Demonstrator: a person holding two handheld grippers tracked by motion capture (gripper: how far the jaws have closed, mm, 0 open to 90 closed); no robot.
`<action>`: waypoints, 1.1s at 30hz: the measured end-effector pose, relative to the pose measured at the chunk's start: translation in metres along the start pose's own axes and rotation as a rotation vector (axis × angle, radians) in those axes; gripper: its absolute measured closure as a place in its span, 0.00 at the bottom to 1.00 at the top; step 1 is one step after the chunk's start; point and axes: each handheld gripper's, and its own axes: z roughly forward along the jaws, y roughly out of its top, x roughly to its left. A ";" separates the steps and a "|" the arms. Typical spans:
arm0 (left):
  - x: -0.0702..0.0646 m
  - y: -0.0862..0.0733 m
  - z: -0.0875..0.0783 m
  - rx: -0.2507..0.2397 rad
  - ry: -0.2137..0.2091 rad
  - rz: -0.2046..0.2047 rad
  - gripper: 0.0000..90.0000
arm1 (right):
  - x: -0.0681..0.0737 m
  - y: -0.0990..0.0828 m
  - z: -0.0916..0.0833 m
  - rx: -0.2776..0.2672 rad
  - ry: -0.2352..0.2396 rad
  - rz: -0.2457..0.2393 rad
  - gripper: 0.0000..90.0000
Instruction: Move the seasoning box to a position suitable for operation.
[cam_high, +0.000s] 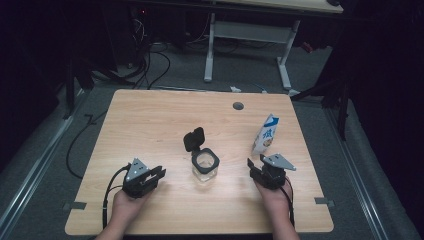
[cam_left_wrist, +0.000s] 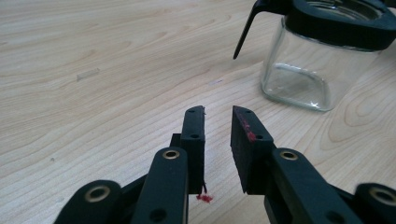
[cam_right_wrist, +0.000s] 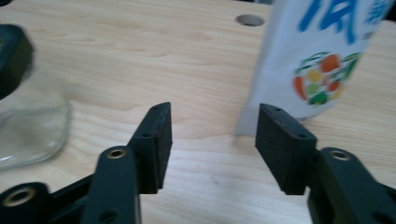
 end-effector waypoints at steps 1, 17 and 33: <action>0.000 0.000 0.000 0.004 0.000 0.000 0.83 | -0.002 0.001 0.000 -0.002 -0.011 0.005 0.46; -0.001 0.001 0.006 0.003 -0.011 -0.008 0.84 | -0.040 0.034 0.060 0.059 -0.169 0.132 0.14; 0.003 -0.003 0.002 -0.007 -0.004 -0.035 0.84 | -0.046 0.039 0.080 0.108 -0.189 0.158 0.27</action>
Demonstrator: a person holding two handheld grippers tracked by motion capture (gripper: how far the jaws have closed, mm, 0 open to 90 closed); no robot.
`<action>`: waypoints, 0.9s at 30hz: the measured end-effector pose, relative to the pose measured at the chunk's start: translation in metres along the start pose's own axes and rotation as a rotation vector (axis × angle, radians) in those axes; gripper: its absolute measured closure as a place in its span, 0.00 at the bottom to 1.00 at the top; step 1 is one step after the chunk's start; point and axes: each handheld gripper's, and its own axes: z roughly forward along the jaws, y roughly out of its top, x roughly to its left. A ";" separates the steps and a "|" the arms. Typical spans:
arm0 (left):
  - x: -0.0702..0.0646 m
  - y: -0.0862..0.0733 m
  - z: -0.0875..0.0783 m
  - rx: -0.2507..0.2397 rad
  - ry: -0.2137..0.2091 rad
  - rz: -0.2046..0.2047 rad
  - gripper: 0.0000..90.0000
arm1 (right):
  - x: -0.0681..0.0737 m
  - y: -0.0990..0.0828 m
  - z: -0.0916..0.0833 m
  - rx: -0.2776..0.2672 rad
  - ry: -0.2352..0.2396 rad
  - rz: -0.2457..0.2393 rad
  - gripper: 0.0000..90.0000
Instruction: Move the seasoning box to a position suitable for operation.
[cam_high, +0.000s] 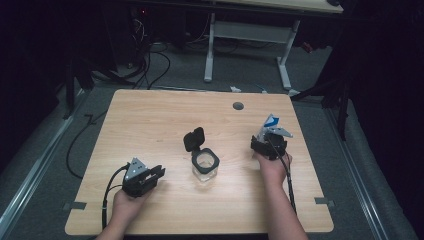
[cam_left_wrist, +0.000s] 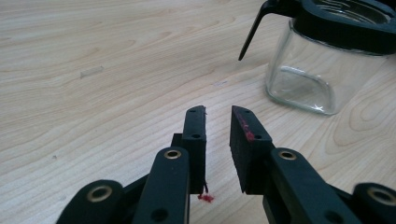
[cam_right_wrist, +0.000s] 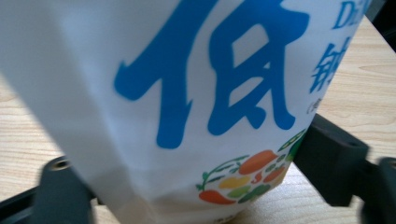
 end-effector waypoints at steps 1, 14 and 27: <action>0.000 0.000 0.000 -0.002 0.002 0.004 0.84 | -0.001 -0.001 -0.001 -0.009 0.000 -0.007 0.31; 0.000 0.000 0.001 -0.001 0.005 0.002 0.85 | -0.002 -0.005 -0.009 -0.014 0.116 -0.057 0.54; -0.002 0.001 0.001 0.000 -0.003 0.002 0.85 | 0.008 -0.025 -0.031 -0.032 0.240 -0.123 0.51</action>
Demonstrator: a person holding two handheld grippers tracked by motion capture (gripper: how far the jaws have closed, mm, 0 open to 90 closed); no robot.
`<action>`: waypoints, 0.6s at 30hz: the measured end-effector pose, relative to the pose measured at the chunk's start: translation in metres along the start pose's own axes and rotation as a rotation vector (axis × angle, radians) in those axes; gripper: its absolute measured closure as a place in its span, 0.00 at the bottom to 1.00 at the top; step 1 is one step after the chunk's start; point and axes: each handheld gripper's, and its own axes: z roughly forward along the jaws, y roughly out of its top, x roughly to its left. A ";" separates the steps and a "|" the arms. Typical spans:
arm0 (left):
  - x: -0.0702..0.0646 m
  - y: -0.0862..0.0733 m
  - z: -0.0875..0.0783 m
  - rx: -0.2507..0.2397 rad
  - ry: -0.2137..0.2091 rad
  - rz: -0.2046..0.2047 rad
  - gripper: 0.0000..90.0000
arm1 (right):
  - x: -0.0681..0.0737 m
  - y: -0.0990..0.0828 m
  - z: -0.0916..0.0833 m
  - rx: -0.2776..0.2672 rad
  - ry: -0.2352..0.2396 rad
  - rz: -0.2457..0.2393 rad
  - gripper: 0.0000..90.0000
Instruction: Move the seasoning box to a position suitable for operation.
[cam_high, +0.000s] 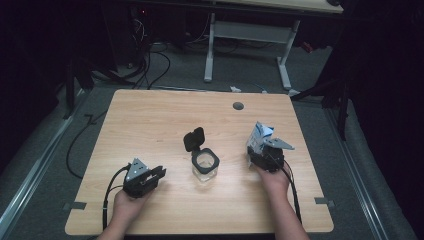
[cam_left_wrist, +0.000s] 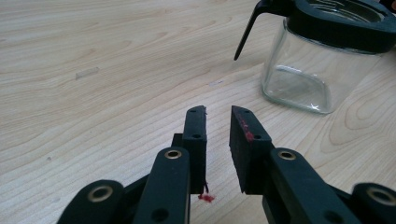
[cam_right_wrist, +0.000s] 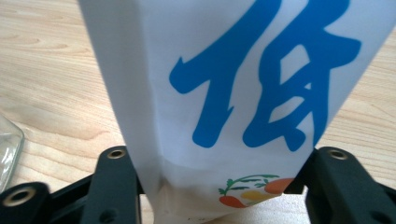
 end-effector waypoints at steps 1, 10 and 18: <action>0.000 0.000 0.000 -0.001 0.000 -0.002 0.85 | 0.001 0.000 -0.001 0.006 -0.009 -0.001 0.49; -0.002 0.001 0.002 0.005 -0.004 0.013 0.84 | 0.003 -0.009 -0.015 0.007 -0.054 0.000 0.41; -0.001 0.001 0.001 0.000 -0.002 0.009 0.84 | 0.007 -0.006 -0.025 -0.025 -0.069 0.001 0.45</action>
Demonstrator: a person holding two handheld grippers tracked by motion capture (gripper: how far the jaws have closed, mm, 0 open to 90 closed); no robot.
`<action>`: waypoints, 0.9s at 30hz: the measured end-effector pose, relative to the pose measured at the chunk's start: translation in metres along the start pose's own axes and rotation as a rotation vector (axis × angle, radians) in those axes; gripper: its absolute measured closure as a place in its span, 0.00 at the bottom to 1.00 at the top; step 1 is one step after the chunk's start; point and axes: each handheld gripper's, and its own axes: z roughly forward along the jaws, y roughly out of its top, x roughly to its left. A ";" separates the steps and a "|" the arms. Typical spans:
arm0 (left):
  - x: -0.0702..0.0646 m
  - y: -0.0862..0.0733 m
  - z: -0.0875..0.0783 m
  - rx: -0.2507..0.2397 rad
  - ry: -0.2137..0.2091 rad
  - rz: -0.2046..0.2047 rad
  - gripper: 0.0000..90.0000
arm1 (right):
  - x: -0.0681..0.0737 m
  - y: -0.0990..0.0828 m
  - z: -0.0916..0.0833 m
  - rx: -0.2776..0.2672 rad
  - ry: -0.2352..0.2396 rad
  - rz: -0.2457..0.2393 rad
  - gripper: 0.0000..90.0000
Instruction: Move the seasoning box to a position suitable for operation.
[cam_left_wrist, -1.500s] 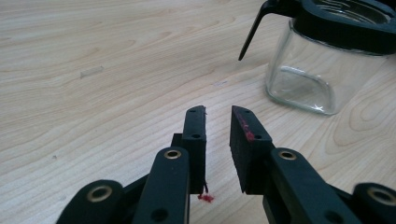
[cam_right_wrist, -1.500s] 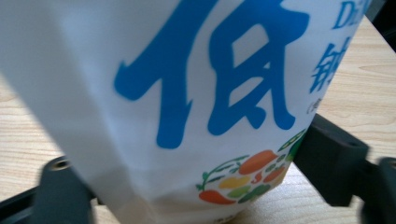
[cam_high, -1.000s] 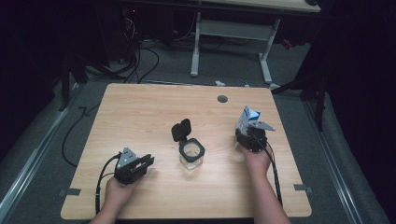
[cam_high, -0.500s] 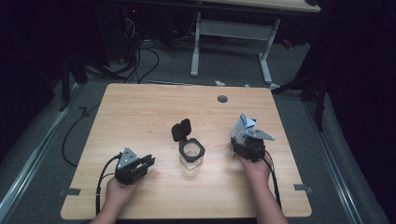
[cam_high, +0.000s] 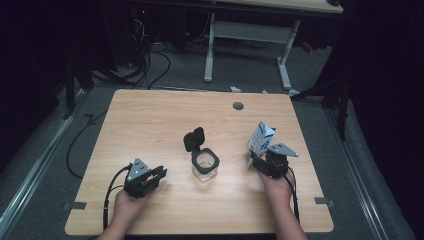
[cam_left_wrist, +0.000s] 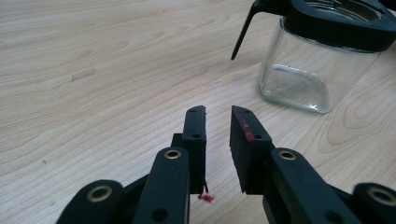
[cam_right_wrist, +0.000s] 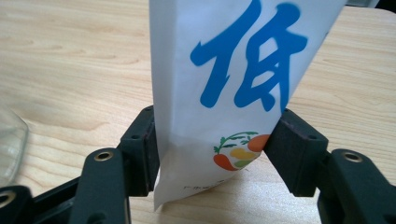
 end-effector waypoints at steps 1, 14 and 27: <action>0.000 0.000 0.000 0.000 -0.001 -0.001 0.84 | 0.000 0.000 -0.002 -0.006 0.002 0.010 0.45; 0.001 0.000 -0.001 -0.001 -0.003 0.001 0.84 | 0.013 0.003 -0.001 -0.010 -0.046 0.018 0.42; 0.003 -0.001 -0.001 -0.003 0.002 -0.011 0.84 | 0.013 0.012 0.017 0.003 0.089 -0.088 0.58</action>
